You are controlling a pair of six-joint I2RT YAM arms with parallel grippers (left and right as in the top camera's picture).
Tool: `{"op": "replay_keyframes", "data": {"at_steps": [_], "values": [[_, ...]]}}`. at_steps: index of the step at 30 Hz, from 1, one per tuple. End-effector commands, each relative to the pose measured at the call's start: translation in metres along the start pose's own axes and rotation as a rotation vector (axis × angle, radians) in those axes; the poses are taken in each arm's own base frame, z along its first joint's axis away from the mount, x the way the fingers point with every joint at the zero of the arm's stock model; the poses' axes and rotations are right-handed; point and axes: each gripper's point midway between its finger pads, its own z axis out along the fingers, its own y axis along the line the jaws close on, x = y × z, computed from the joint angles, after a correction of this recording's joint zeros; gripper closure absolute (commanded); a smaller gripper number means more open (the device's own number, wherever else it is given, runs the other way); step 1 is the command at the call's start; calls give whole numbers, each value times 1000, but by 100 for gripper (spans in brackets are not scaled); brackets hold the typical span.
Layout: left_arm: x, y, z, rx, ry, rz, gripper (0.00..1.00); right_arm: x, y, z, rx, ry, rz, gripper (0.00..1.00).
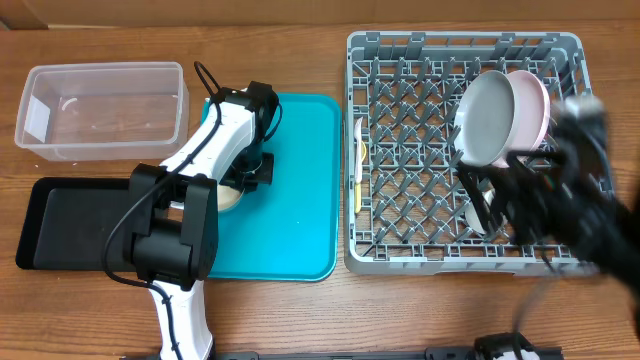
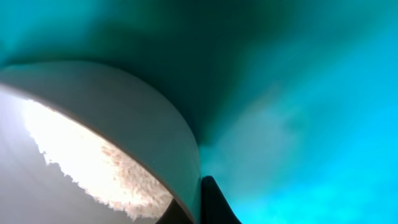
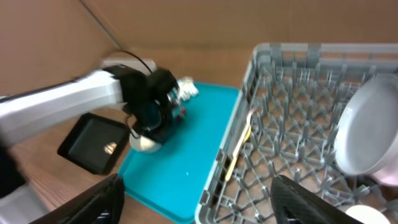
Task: Sort waste into correct bins and load items into the dishwasher rack
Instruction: 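Grasp the white rice bowl rim with the left gripper, then carry the bowl left and tip the rice onto the black tray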
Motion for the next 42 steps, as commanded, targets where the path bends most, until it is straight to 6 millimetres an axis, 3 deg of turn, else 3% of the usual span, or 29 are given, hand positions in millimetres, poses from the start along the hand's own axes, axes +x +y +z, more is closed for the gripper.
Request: {"op": "replay_keyframes", "data": {"at_steps": [1,2,4,5,9,13,17,22,27,30,35,42], "values": [[6,16,-29,-37,-29,-117,96,-2,11,-23,-15,-70,-30,19],[8,18,-37,-32,-40,-128,96,-1,12,-24,-15,-72,-31,19],[21,23,-75,13,-107,-196,96,0,11,-23,-13,-62,-26,19],[25,25,-84,26,-125,-205,96,0,10,-22,-13,-57,-24,19],[65,50,-139,52,-221,-316,96,1,8,-18,-11,-43,-19,19],[90,84,-174,95,-339,-369,96,1,8,-18,-11,-44,-19,19],[104,119,-188,232,-395,-416,96,1,8,-18,-11,-43,-18,19],[94,146,-186,504,-444,-493,96,5,8,-18,-9,-30,-13,19],[105,203,-147,549,-455,-683,96,6,8,-18,-8,-23,-10,20],[109,214,-118,683,-465,-787,96,4,8,-18,-9,-34,-14,20],[111,228,-79,743,-516,-865,96,4,8,-18,-9,-34,-15,19],[103,252,-54,753,-698,-873,96,4,8,-18,-8,-31,-14,19]]}}
